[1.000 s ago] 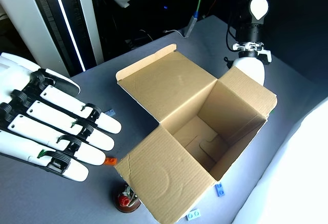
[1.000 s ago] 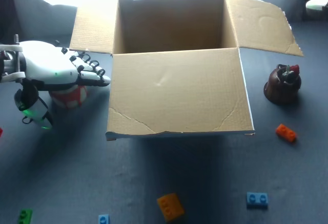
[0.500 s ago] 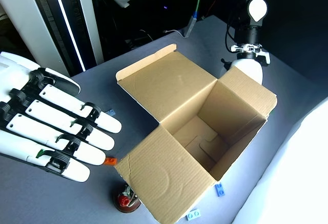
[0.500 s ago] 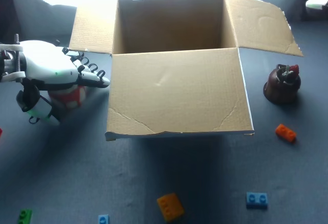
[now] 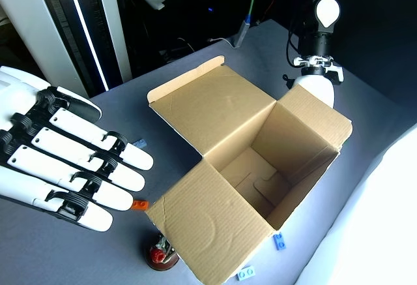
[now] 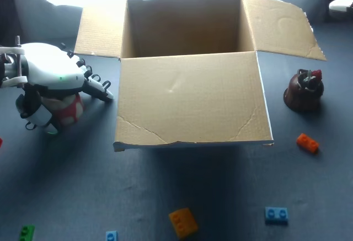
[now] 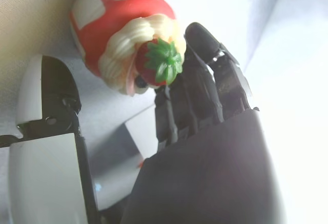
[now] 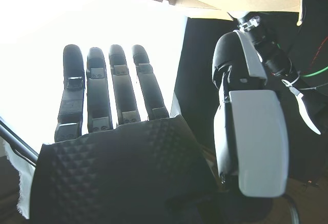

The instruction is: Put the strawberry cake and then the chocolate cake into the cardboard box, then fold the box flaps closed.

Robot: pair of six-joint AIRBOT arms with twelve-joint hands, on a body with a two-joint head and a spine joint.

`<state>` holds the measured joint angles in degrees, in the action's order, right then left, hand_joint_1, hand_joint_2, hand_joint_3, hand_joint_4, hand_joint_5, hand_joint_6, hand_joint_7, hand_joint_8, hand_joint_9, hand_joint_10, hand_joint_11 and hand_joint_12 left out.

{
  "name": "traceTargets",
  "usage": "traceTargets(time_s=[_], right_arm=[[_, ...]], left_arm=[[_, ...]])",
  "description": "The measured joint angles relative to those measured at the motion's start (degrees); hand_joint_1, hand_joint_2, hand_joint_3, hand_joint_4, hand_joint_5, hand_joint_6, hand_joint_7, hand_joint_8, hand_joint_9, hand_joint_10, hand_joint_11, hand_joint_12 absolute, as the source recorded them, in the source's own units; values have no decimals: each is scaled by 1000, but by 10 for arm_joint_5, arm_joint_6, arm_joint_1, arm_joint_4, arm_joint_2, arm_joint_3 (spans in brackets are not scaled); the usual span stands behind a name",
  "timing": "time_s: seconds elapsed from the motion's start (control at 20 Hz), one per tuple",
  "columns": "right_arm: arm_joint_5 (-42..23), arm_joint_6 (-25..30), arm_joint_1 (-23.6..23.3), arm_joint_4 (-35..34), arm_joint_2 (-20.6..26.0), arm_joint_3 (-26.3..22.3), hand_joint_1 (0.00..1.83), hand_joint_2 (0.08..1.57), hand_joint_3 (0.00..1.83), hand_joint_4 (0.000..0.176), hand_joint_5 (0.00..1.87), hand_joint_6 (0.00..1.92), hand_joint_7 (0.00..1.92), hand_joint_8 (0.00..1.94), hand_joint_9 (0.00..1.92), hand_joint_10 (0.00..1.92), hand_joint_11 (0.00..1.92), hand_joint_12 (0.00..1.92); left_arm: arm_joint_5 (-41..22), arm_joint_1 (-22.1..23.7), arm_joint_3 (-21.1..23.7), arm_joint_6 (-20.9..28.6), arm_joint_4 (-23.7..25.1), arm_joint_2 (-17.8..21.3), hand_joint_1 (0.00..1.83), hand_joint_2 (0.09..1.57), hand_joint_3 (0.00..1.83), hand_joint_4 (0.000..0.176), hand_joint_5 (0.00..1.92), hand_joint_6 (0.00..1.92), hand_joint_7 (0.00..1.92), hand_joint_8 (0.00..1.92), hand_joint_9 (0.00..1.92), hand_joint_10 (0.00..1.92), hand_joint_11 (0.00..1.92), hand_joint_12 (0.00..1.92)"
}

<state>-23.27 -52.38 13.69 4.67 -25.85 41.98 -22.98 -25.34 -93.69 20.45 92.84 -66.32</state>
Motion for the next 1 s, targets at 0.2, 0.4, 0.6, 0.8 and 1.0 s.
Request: traceTargets(time_s=[0.2, 0.4, 0.6, 0.8, 1.0], right_arm=[[0, 0, 0, 0, 0, -2, 335, 1156, 2, 0, 178, 0, 155, 1, 162, 2, 0, 661], [0, 0, 0, 0, 0, -2, 339, 1161, 3, 0, 165, 0, 142, 0, 151, 0, 0, 636], [0, 0, 0, 0, 0, -2, 344, 1160, 0, 0, 163, 1, 145, 2, 151, 1, 0, 609], [1, 0, 0, 0, 0, -3, 359, 1163, 0, 0, 161, 3, 146, 4, 147, 6, 0, 519], [0, 0, 0, 0, 0, -3, 312, 1169, 0, 0, 162, 9, 148, 5, 147, 9, 0, 543]], left_arm=[[-2, 0, 0, 0, -3, 0, 1256, 1024, 0, 43, 621, 125, 391, 498, 180, 1429, 326, 1625], [-3, 0, 1, 2, -8, 0, 1312, 1066, 5, 16, 404, 947, 189, 1416, 300, 1681, 414, 1799], [-3, -2, 2, 2, 5, -3, 1360, 1096, 5, 5, 320, 1343, 275, 1498, 445, 1664, 491, 1716], [-1, -1, 8, 19, 12, -2, 1555, 1135, 38, 4, 323, 1466, 298, 1554, 653, 1536, 523, 1835], [-4, -1, 23, 20, 14, 5, 1478, 1260, 8, 8, 255, 1559, 443, 1606, 655, 1642, 534, 1802]])
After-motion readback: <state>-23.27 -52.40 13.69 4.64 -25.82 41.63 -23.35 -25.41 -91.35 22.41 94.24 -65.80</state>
